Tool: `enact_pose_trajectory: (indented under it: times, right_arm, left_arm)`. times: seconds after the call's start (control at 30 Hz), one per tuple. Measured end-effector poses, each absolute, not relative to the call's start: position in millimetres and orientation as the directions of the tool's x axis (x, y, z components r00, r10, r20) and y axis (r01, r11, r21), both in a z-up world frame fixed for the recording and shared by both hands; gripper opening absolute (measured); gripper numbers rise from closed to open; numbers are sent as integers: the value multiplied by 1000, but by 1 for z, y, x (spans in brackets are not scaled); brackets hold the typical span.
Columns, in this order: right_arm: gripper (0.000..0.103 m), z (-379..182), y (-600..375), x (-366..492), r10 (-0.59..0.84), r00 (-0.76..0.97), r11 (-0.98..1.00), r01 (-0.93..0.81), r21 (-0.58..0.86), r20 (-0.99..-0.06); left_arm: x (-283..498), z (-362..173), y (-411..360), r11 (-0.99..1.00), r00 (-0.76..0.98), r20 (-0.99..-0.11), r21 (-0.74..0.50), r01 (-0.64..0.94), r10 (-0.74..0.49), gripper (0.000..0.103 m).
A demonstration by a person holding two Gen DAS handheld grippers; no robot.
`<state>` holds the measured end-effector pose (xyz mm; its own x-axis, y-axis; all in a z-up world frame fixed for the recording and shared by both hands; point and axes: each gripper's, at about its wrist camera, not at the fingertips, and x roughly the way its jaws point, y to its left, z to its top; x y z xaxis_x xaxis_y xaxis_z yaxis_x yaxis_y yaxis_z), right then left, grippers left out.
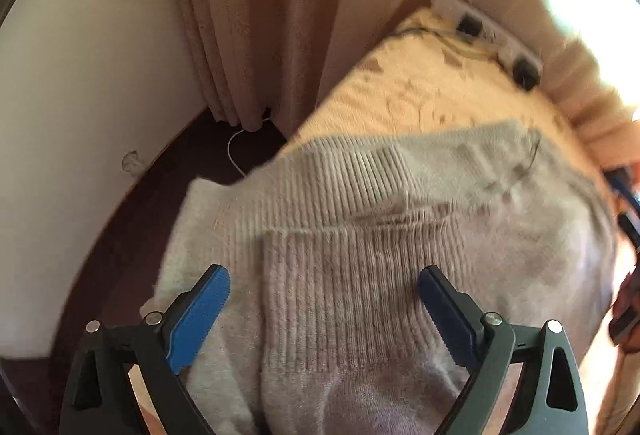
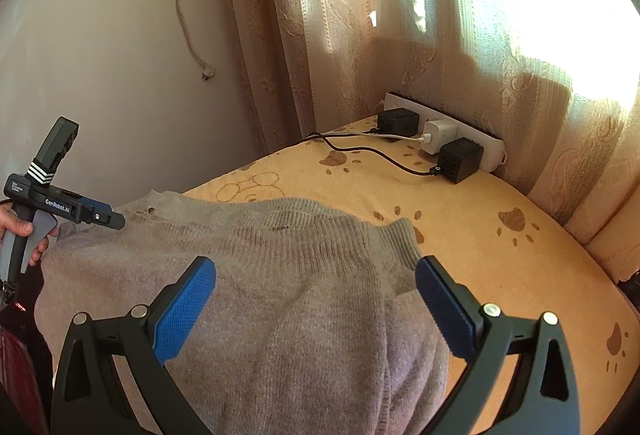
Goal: Fold clothes
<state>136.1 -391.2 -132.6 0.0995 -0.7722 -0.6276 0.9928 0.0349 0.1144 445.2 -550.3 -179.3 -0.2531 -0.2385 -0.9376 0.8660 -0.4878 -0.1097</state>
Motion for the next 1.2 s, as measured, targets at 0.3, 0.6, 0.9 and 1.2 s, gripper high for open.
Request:
enact_pose_trajectory:
  times: [0.3, 0.6, 0.9, 1.2]
  right_arm:
    - [101, -134, -383, 136, -786, 61, 13, 997, 82, -615]
    - [101, -125, -374, 128, -818, 41, -19, 995, 99, -574]
    - [101, -150, -386, 141, -758, 83, 22, 995, 101, -647]
    - [102, -185, -400, 135, -673, 66, 1, 996, 88, -737]
  left_arm:
    - [407, -161, -509, -536, -92, -860, 226, 813, -503, 9]
    - [413, -126, -493, -394, -48, -669, 377, 838, -742, 9]
    - [398, -168, -526, -384, 34, -740, 387, 838, -672, 9]
    - [415, -172, -529, -355, 37, -766, 339, 871, -642, 42]
